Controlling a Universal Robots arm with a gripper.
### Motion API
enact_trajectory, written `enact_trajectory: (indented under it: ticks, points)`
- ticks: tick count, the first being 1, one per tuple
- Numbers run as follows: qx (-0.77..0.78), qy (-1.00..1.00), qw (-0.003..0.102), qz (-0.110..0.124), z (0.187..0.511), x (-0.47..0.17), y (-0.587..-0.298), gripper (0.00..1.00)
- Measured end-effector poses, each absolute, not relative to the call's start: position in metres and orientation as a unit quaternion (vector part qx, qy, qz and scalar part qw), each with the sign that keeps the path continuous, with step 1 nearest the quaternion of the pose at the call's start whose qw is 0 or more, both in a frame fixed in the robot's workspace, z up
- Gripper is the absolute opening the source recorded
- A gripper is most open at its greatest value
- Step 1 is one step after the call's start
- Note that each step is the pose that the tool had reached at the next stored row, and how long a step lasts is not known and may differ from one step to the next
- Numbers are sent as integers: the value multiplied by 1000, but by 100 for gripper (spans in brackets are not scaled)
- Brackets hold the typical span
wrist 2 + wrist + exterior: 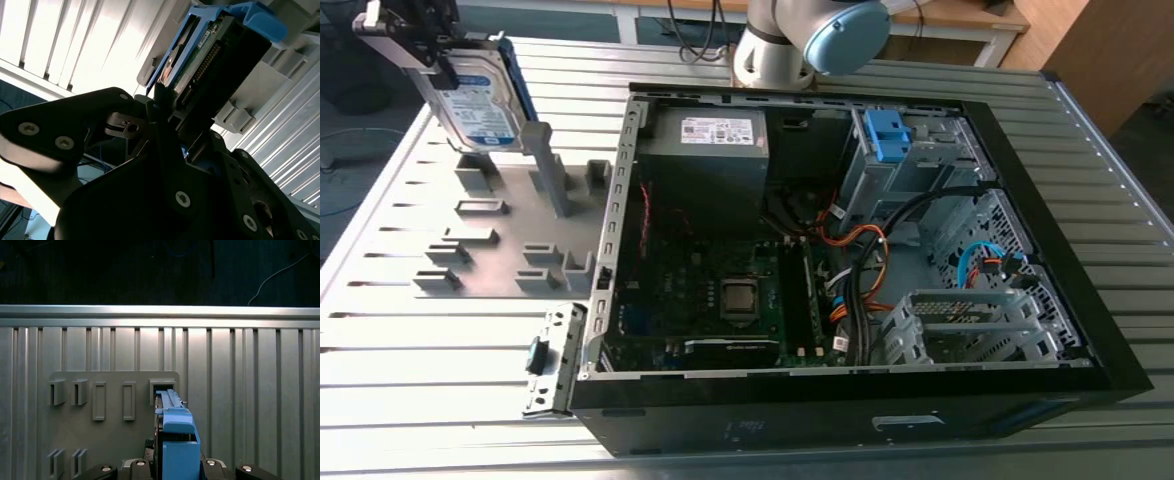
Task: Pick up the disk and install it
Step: 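Pick up the disk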
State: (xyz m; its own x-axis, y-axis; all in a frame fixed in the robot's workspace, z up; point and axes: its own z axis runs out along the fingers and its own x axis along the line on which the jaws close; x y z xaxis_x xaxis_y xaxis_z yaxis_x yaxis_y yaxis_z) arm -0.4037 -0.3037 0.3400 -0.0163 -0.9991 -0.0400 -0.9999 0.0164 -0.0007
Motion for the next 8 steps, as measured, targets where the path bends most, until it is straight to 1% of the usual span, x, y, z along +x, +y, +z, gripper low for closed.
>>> enact_trajectory:
  ticks: [8]
  points:
    - [-701, 713, 14, 14, 343, -404, -304, 36]
